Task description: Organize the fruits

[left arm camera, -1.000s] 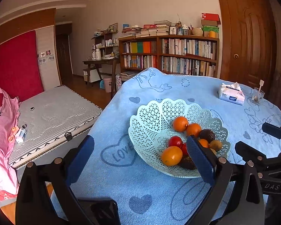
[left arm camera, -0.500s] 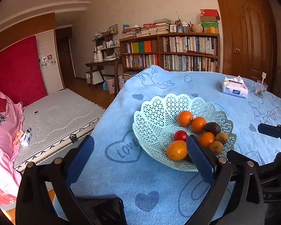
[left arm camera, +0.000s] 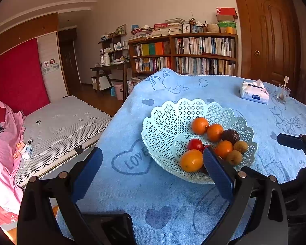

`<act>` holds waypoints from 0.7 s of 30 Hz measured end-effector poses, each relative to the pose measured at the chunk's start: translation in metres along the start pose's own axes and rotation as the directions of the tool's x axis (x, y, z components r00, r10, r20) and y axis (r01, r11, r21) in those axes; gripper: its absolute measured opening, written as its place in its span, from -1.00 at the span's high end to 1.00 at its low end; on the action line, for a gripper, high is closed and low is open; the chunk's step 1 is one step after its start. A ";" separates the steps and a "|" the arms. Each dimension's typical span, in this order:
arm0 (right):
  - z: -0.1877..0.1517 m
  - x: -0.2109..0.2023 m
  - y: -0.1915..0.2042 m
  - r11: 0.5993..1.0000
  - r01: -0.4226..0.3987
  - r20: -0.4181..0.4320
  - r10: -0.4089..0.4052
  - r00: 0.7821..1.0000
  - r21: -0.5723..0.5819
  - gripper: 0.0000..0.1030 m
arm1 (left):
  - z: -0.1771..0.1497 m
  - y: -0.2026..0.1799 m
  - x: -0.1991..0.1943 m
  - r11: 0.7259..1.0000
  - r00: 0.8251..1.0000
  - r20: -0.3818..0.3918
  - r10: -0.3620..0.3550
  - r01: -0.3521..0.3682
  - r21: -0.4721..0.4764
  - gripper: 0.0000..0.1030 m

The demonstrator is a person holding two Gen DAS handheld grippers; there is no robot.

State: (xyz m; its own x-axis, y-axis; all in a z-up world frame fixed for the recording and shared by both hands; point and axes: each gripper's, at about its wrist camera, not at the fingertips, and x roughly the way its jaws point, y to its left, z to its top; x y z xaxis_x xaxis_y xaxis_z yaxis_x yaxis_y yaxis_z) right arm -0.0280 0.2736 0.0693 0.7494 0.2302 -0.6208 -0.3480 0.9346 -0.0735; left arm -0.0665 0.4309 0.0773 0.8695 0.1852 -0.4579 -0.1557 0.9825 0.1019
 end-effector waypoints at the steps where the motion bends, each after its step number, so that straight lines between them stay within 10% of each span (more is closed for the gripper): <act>1: 0.000 0.000 0.000 1.000 -0.004 -0.001 0.004 1.000 0.002 -0.90 | 0.000 -0.001 0.000 1.000 1.000 0.000 -0.001 0.001 0.002 -0.94; 21: -0.007 -0.004 -0.023 0.998 0.022 -0.029 -0.020 0.999 0.054 -0.90 | 0.000 -0.014 -0.007 0.999 1.000 0.000 -0.024 0.024 0.029 -0.94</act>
State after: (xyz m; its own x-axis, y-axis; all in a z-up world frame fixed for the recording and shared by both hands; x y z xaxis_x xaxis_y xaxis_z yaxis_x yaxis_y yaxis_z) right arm -0.0273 0.2495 0.0679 0.7398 0.2033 -0.6414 -0.3008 0.9526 -0.0450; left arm -0.0706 0.4159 0.0788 0.8730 0.1616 -0.4603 -0.1211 0.9858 0.1165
